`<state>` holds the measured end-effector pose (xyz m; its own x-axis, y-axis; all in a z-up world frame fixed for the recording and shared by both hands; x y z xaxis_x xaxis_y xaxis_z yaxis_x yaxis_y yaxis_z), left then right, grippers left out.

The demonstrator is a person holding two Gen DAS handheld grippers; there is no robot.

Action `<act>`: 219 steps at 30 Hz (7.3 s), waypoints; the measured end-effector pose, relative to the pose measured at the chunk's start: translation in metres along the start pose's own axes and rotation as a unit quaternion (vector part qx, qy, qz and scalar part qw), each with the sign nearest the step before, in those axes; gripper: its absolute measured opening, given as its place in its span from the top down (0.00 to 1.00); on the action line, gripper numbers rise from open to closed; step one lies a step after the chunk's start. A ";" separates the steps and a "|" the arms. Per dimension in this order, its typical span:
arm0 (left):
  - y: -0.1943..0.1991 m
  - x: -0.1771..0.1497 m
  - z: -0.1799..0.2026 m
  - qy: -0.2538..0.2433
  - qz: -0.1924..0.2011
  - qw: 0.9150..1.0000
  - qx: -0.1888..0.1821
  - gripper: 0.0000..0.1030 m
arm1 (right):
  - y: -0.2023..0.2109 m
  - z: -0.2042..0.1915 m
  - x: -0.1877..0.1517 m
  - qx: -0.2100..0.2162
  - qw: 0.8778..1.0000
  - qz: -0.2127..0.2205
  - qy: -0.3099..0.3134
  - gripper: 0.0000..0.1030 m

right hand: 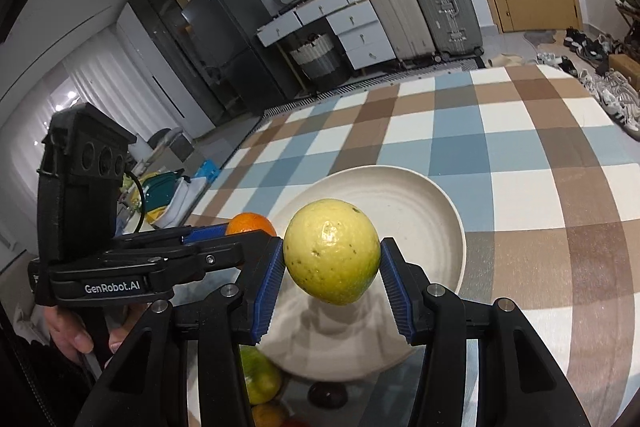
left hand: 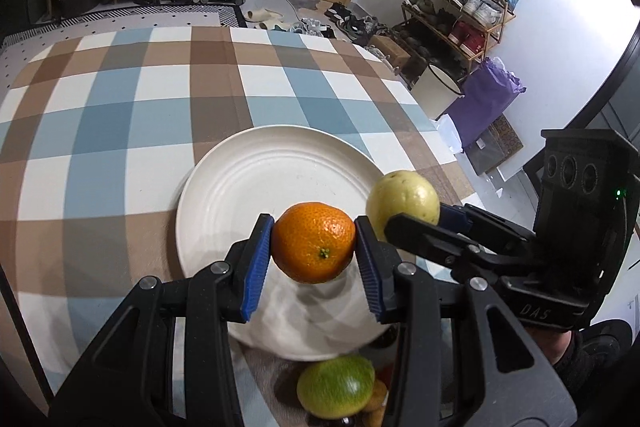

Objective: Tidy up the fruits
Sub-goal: 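Carry grapefruit and orange onto the cream plate while both tools open, then withdraw both open tools from the plate, then lower the left tool onto the second orange and close it, then lift the orange with the left tool while the right tool grasps the green pomelo, then carry orange and pomelo onto the cream plate while both tools open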

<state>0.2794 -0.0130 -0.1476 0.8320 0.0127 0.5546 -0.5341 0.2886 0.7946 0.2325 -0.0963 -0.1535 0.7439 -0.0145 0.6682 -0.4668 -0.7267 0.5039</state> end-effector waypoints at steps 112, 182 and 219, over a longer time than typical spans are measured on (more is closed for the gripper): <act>0.066 -0.228 0.060 -0.040 -0.026 0.999 0.004 0.62 | 0.161 -0.109 -0.102 -0.084 0.988 0.094 0.086 0.02; 0.133 -0.184 -0.073 0.086 0.032 0.996 0.010 0.63 | -0.027 -0.078 -0.098 -0.042 0.994 -0.097 0.040 0.09; 0.117 -0.153 -0.062 0.076 0.031 0.997 0.012 0.63 | -0.008 -0.086 -0.082 -0.023 0.997 -0.063 0.042 0.51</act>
<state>0.0991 0.0784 -0.1546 0.8100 0.1742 0.5600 -0.5863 0.2603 0.7671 0.1344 -0.0301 -0.1653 0.7570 0.1339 0.6395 -0.3940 -0.6873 0.6103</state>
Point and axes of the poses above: each gripper's, at about its wrist camera, not at the fingertips, and y roughly against the way its jaws point, z to its right, x to its top, the point moved 8 cm from there along -y, roughly the way its jaws point, and after that the axes turned 9 degrees about x, right-handed, at the moved point
